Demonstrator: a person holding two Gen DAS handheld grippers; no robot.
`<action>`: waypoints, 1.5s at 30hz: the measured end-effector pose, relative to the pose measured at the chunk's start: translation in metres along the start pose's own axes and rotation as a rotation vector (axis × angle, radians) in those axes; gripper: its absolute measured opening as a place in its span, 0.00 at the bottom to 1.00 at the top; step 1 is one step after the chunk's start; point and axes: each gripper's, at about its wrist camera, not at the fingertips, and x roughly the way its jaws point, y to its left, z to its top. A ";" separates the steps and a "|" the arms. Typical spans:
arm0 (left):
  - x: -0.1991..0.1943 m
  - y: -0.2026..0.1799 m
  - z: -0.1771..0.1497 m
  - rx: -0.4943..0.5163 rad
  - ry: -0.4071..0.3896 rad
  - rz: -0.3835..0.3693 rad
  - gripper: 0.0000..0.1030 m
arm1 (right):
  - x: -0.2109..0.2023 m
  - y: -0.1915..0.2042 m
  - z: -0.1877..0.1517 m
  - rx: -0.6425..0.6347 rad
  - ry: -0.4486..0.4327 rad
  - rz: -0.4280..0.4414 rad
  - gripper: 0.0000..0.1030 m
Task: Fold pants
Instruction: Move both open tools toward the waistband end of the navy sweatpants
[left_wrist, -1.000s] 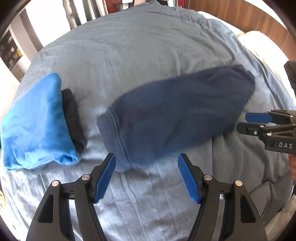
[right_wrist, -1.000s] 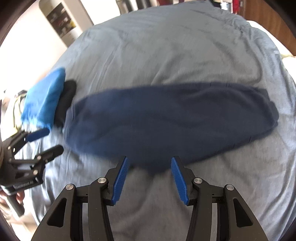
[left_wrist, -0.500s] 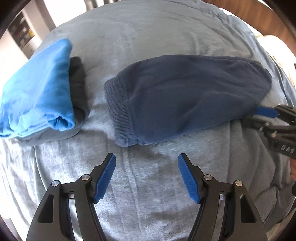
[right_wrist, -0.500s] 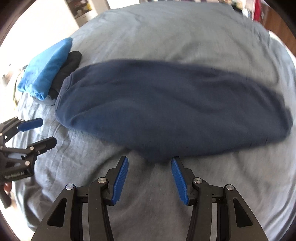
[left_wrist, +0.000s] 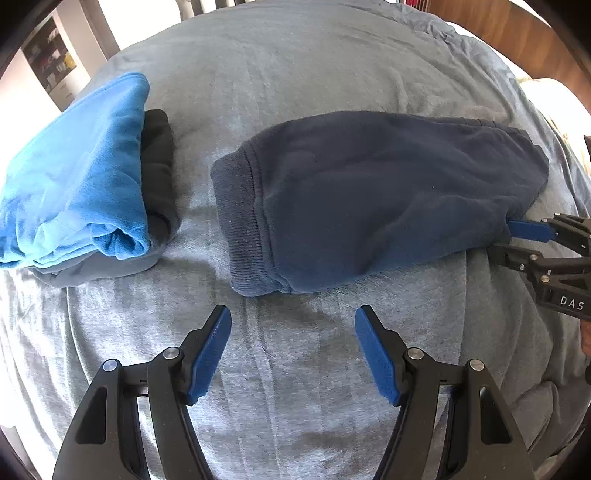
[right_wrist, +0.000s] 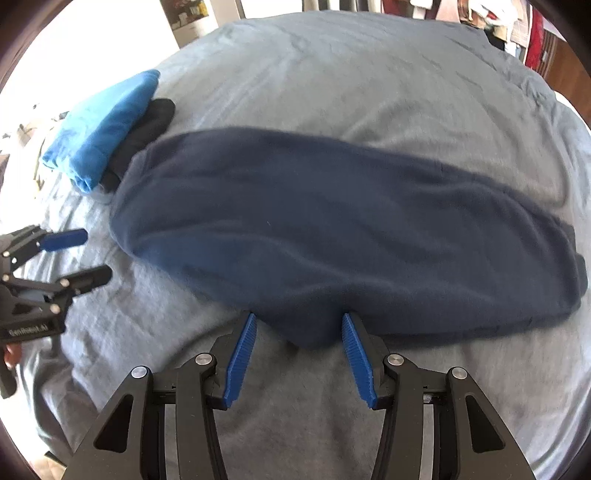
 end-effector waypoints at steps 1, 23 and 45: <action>0.001 -0.001 0.000 0.004 0.001 -0.001 0.67 | 0.001 -0.001 -0.003 0.004 0.010 -0.005 0.48; 0.013 0.009 0.007 0.004 -0.009 0.063 0.67 | 0.000 0.016 0.010 -0.159 -0.053 -0.070 0.48; 0.007 0.002 0.011 0.066 -0.038 0.106 0.67 | 0.003 0.012 -0.012 -0.073 0.109 -0.027 0.13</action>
